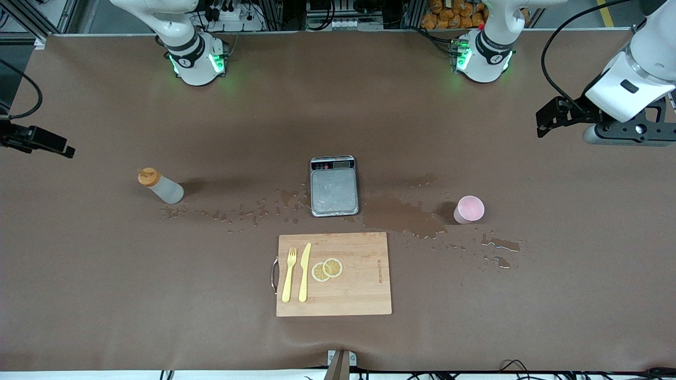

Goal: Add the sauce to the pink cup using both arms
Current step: 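Reach the right gripper to the sauce bottle while the left gripper reaches the cup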

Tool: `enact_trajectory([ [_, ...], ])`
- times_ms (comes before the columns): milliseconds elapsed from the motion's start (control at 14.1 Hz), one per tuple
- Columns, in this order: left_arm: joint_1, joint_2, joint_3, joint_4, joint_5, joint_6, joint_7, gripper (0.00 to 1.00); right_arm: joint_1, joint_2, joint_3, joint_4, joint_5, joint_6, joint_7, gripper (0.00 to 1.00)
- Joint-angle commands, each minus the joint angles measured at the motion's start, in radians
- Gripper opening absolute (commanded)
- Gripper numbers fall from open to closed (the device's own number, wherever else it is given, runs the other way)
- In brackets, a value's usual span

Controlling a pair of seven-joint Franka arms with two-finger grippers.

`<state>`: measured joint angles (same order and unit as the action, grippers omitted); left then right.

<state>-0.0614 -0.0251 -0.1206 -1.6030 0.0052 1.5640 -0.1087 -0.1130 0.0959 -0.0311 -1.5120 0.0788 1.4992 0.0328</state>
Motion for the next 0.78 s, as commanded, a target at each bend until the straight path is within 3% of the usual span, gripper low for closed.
enact_trajectory([
  [0,0.014,-0.016,-0.008,-0.028,-0.019,0.004,-0.008,1.00,-0.051,0.042,0.010,0.010,0.042,0.000,0.001,1.00],
  [354,0.012,-0.006,-0.010,-0.043,-0.021,-0.036,-0.011,1.00,-0.114,0.105,0.010,0.012,0.067,-0.037,0.088,1.00],
  [708,0.051,0.031,-0.008,-0.048,-0.066,-0.058,-0.009,1.00,-0.152,0.163,0.010,0.019,0.120,-0.163,0.216,1.00],
])
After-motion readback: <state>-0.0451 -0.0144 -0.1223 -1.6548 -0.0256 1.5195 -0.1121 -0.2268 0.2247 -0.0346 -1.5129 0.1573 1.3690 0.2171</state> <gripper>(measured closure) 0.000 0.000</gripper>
